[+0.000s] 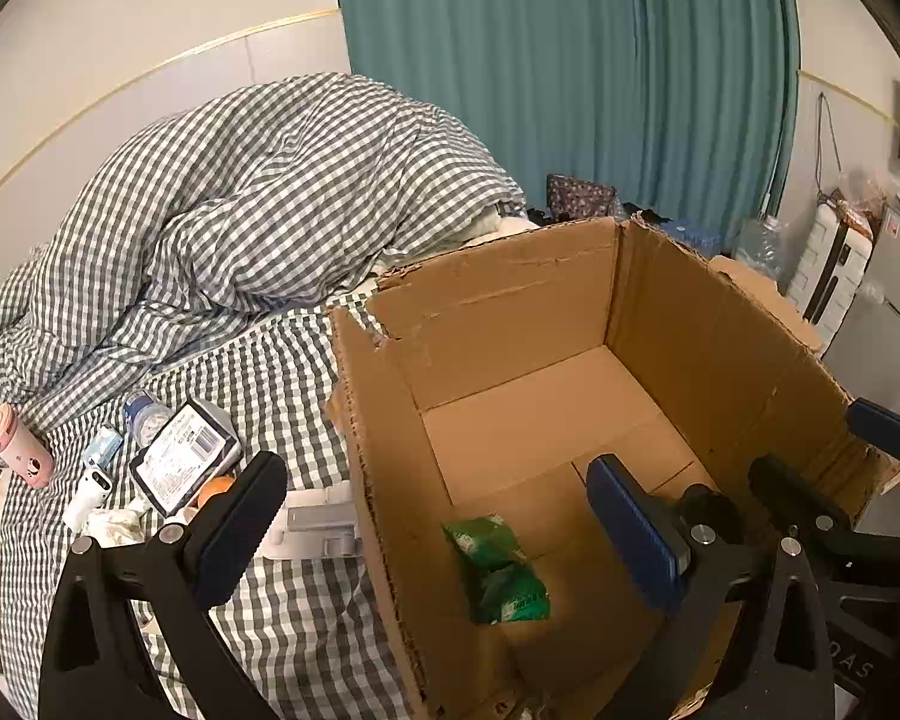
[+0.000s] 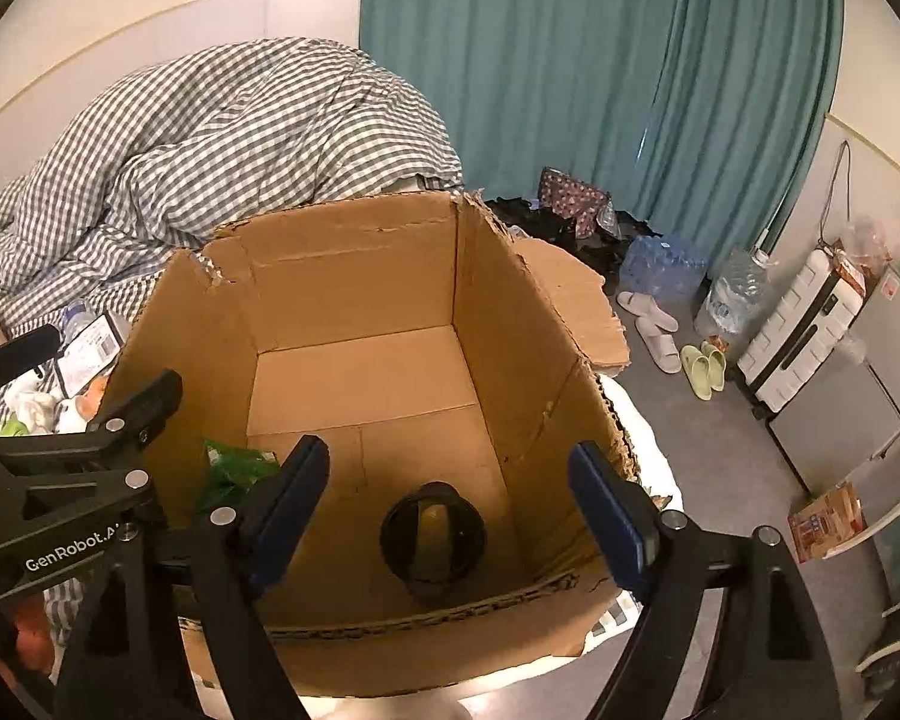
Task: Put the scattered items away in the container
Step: 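Move both tools back from the box toward the items on the bed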
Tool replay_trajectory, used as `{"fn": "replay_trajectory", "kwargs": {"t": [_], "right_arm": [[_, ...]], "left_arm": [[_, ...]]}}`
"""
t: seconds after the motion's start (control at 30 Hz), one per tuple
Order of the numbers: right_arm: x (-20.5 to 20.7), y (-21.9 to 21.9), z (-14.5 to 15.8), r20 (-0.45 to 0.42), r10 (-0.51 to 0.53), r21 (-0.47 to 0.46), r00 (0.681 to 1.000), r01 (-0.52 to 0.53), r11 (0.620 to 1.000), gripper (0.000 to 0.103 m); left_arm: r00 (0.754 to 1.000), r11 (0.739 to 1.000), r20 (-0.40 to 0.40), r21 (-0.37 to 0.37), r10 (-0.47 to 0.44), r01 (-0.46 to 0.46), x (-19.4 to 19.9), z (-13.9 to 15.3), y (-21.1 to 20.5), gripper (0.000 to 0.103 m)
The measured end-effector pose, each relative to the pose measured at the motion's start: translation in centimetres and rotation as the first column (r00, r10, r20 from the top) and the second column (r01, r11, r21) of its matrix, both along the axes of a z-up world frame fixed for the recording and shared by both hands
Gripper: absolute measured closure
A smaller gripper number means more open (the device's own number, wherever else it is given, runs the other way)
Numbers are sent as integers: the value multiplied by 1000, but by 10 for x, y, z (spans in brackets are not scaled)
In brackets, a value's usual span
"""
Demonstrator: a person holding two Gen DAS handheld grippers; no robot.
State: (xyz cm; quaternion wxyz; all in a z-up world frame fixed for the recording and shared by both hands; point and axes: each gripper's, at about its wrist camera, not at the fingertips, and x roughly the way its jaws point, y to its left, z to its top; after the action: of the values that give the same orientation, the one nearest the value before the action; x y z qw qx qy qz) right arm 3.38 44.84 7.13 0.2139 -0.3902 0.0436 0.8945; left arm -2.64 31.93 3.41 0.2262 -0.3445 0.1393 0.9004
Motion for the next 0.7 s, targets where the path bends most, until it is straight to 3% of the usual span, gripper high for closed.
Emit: {"fn": "replay_trajectory", "kwargs": {"t": [0.33,0.53,0.7], "right_arm": [[-4,-39,13,-25,66,19,998,-65,998,21],[-22,-93,18,-34,163,34,986,-162,986,21],[-44,-151,18,-28,263,43,965,-261,964,21]], "left_arm": [[997,997,-7,10,75,-74,-10,8,-48,1],[982,982,17,30,188,-189,-25,7,-115,1],[956,956,9,-1,294,-294,-35,8,-184,1]]}}
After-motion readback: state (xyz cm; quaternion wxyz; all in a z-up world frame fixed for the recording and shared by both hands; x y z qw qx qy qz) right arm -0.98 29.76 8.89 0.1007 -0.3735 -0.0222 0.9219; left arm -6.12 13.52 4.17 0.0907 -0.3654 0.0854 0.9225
